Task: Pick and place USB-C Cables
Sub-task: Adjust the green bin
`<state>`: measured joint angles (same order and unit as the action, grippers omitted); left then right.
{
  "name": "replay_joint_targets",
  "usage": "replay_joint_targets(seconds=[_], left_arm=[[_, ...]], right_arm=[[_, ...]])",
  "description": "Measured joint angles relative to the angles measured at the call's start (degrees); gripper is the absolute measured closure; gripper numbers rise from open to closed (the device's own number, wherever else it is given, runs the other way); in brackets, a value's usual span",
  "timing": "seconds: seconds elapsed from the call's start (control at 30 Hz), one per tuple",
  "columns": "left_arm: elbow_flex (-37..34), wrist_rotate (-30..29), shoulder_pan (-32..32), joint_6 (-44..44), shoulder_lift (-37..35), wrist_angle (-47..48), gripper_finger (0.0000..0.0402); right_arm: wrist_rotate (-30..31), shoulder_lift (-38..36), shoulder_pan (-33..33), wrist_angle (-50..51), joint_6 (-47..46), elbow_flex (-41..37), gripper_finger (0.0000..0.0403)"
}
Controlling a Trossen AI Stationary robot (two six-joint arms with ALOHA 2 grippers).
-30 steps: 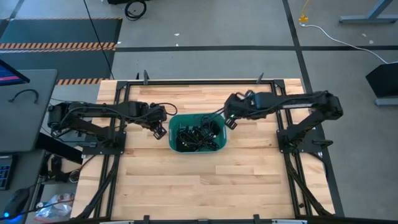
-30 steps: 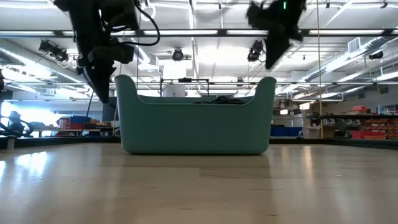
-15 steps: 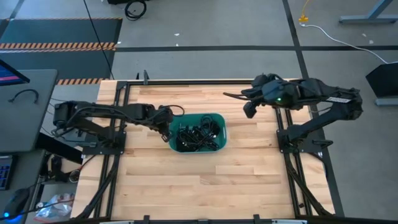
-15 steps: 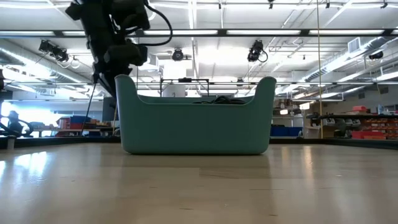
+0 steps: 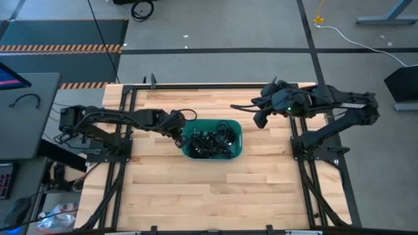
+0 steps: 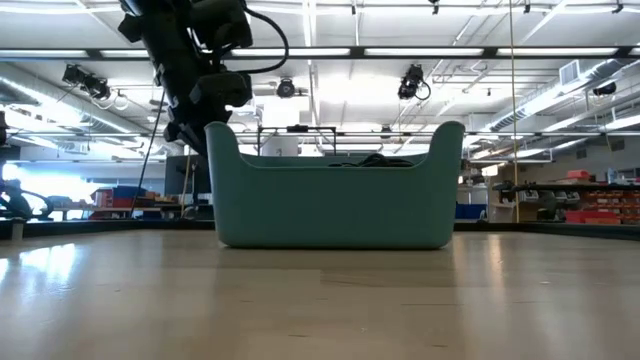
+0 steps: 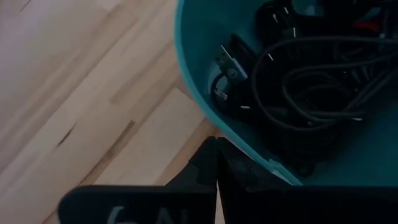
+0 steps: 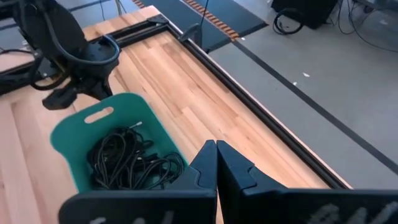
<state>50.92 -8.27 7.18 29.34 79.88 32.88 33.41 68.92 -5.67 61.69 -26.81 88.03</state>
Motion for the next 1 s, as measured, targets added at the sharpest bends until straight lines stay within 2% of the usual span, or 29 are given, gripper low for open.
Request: replay_joint_targets(seconds=[0.2,0.37,0.5,0.7,0.8,1.0], left_arm=[[0.61,0.41,-0.04,-0.07,-0.21,1.2,0.0399],[7.88,-0.44,-0.05,-3.56,-2.43,9.19,0.0399],[17.25,-4.41,-1.21,-8.28,-4.42,16.06,0.0399],[28.39,-11.53,-4.84,-13.59,-8.59,19.96,0.0399],[30.91,-14.26,-6.62,-13.24,-11.07,23.19,0.0399],[30.9,-20.02,-10.47,-8.45,-15.31,27.61,0.0399]], right_arm=[[0.32,0.25,0.0,0.85,0.87,-0.02,0.0403],[1.63,-0.67,0.0,0.28,3.52,-0.02,0.0403],[1.73,-2.78,-0.25,-0.86,5.55,-0.04,0.0403],[2.15,-8.51,-2.0,-3.34,8.53,-0.04,0.0403],[2.02,-11.82,-3.86,-3.79,8.87,-0.04,0.0403],[1.79,-15.39,-6.46,-3.79,6.99,-2.08,0.0403]])
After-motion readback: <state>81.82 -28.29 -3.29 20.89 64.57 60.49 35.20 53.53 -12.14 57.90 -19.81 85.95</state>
